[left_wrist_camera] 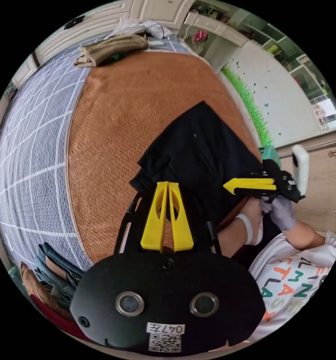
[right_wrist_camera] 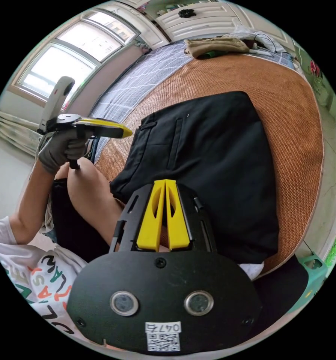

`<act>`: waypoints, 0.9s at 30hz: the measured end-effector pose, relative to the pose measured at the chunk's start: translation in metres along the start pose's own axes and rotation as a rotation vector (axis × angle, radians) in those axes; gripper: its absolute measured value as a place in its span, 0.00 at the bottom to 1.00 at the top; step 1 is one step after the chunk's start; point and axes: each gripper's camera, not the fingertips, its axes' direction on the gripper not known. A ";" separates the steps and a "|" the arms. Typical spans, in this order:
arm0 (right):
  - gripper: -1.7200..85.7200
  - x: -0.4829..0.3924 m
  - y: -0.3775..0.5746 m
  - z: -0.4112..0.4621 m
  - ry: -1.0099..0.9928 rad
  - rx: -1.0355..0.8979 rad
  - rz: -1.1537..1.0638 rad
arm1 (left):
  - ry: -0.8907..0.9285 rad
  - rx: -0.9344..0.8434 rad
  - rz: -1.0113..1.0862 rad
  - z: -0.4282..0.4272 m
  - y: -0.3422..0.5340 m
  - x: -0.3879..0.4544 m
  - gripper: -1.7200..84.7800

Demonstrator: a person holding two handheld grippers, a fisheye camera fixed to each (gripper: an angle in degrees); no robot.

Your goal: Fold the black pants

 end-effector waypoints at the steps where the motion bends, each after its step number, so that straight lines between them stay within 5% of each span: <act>1: 0.01 0.001 -0.001 0.000 0.000 -0.004 -0.005 | -0.016 -0.031 0.006 0.012 -0.006 0.004 0.01; 3: 0.01 0.004 -0.006 0.003 -0.007 -0.033 -0.020 | -0.063 -0.221 0.039 0.062 -0.038 0.015 0.01; 17: 0.01 0.033 -0.019 0.008 -0.106 -0.082 0.018 | -0.342 -0.226 0.182 0.044 -0.081 0.081 0.01; 27: 0.01 0.034 -0.021 0.020 -0.141 -0.086 0.036 | -0.187 -0.212 0.089 0.036 -0.081 0.017 0.01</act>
